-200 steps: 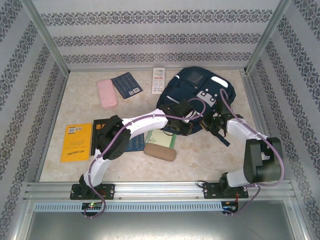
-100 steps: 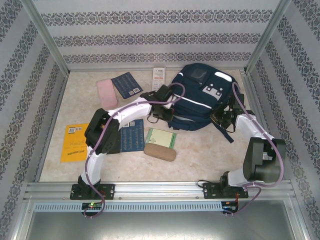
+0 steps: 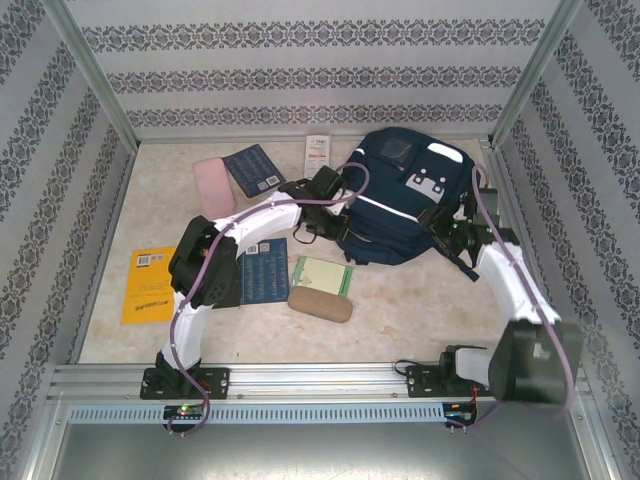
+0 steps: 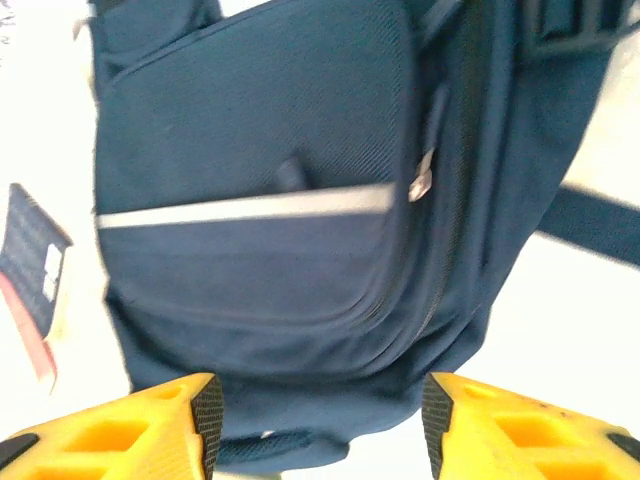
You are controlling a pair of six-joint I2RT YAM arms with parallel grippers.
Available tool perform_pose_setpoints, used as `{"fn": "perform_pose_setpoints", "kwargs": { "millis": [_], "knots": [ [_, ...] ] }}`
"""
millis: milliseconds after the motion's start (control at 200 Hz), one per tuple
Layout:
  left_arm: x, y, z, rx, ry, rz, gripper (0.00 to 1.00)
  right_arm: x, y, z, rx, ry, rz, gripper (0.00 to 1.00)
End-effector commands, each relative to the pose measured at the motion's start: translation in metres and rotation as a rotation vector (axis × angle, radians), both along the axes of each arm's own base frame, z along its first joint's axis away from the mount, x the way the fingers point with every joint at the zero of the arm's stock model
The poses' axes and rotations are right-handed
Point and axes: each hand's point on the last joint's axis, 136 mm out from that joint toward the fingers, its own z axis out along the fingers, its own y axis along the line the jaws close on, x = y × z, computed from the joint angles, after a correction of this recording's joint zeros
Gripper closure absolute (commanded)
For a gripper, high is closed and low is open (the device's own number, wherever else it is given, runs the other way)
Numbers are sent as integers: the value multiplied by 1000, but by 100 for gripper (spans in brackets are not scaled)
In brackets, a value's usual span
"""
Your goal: Pack books, pencil case, and school supplies into a backpack
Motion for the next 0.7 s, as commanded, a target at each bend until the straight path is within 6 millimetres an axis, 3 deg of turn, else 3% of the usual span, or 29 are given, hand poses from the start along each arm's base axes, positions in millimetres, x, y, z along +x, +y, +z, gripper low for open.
{"fn": "perform_pose_setpoints", "kwargs": {
  "millis": [0,165,250,460,549,624,694],
  "knots": [
    [-28,-43,22,-77,26,-83,100,-32,12,-20,24,69,-21,40],
    [-53,-90,47,-165,26,-161,100,-57,38,-45,119,118,-24,37],
    [-68,-109,52,-178,27,-209,100,-61,43,-52,152,126,-43,34],
    [-90,-124,39,-157,67,-262,100,-52,52,-48,223,97,-67,33],
    [-94,-123,34,-141,70,-266,100,-50,52,-51,204,106,-60,46],
    [-91,-120,33,-128,57,-255,100,-52,46,-60,169,133,-81,74],
    [-88,-115,33,-105,39,-245,100,-55,39,-67,143,155,-102,91]
  ]
}}
